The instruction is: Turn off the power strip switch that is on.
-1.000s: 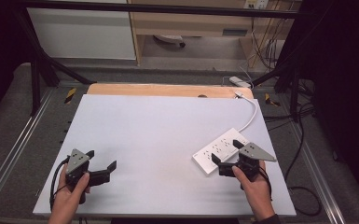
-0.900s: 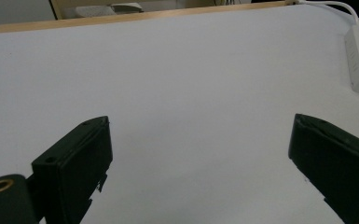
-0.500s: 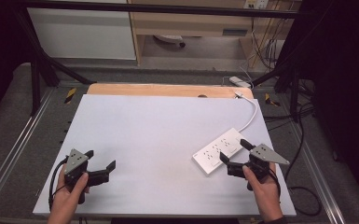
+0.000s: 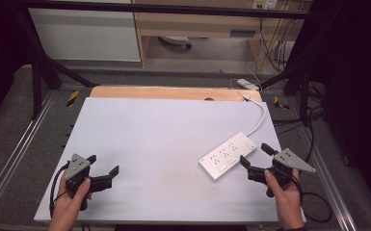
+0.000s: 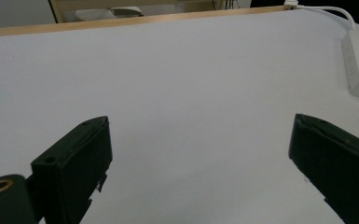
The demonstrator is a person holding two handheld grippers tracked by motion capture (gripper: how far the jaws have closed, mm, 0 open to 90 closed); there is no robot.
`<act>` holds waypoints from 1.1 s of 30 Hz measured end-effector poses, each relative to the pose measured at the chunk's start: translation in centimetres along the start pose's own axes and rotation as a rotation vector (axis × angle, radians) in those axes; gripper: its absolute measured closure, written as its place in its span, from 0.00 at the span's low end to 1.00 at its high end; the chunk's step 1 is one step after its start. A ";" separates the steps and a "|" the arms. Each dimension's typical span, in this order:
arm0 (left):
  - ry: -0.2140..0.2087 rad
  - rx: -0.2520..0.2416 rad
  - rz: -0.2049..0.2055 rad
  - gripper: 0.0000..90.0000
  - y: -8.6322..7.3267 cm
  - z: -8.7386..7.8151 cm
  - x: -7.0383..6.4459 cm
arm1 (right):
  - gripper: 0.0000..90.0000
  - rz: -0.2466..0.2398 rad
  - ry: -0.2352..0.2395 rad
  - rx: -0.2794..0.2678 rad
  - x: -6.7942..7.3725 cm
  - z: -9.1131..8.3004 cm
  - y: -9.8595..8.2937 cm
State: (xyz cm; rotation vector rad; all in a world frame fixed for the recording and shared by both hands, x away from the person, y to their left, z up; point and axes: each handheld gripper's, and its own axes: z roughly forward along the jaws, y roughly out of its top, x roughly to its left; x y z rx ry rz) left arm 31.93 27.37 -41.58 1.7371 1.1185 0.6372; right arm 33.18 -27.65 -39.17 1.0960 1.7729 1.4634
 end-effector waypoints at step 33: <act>-0.008 0.000 0.002 0.07 0.0 0.0 -0.1 | 0.04 0.018 -0.044 0.117 -3.7 -2.7 -3.2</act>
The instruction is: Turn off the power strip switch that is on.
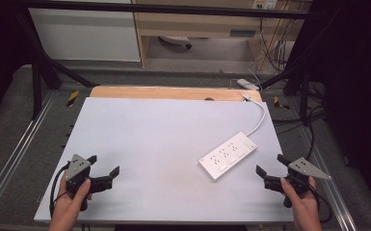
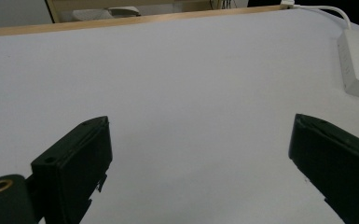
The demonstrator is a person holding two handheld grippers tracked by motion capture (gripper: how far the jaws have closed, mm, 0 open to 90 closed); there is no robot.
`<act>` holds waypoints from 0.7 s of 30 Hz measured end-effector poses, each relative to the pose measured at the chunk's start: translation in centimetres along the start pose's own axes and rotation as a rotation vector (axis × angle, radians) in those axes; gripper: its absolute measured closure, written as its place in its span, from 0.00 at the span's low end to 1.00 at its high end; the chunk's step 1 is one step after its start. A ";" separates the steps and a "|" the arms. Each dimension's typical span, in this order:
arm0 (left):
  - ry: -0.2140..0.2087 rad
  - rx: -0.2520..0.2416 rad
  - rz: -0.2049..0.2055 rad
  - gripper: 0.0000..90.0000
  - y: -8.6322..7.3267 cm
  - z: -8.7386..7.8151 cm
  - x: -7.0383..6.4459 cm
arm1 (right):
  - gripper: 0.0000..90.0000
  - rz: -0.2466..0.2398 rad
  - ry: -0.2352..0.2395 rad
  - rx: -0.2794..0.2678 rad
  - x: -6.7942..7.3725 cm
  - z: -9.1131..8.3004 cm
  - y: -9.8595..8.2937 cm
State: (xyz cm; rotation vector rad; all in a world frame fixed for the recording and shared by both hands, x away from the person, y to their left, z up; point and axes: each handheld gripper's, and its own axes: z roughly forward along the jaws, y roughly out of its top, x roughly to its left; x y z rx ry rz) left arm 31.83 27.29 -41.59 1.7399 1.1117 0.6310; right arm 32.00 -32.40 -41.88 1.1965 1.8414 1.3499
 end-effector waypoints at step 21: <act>-0.006 0.006 0.006 0.07 0.0 0.1 -0.1 | 0.04 -0.054 0.110 0.184 1.8 2.7 -1.6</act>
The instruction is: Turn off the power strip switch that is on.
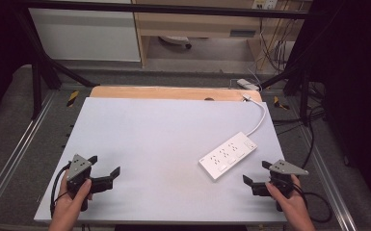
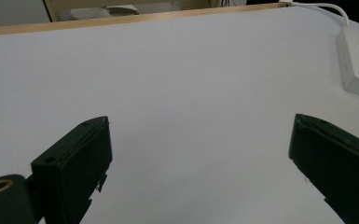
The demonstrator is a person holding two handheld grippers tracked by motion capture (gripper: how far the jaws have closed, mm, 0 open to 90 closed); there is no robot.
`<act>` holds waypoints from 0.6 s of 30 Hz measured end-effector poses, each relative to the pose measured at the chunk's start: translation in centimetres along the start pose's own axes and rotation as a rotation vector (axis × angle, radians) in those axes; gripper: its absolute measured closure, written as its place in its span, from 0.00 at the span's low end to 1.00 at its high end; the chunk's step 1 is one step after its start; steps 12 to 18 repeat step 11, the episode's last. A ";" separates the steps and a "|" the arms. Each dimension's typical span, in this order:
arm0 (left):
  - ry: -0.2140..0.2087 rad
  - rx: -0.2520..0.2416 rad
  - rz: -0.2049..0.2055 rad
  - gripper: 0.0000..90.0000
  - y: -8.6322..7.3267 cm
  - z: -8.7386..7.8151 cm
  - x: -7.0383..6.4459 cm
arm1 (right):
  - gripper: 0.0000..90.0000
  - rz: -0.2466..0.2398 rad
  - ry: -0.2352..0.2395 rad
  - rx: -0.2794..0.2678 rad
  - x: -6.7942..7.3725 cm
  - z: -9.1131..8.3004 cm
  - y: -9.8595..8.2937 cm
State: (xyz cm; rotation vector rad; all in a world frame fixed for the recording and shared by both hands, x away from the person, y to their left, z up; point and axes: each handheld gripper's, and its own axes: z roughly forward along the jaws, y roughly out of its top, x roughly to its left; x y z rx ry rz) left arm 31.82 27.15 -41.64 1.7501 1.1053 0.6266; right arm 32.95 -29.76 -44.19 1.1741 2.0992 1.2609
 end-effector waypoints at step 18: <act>-0.006 0.005 0.004 0.07 0.0 0.1 -0.1 | 0.04 -0.003 0.039 0.043 0.6 1.1 0.0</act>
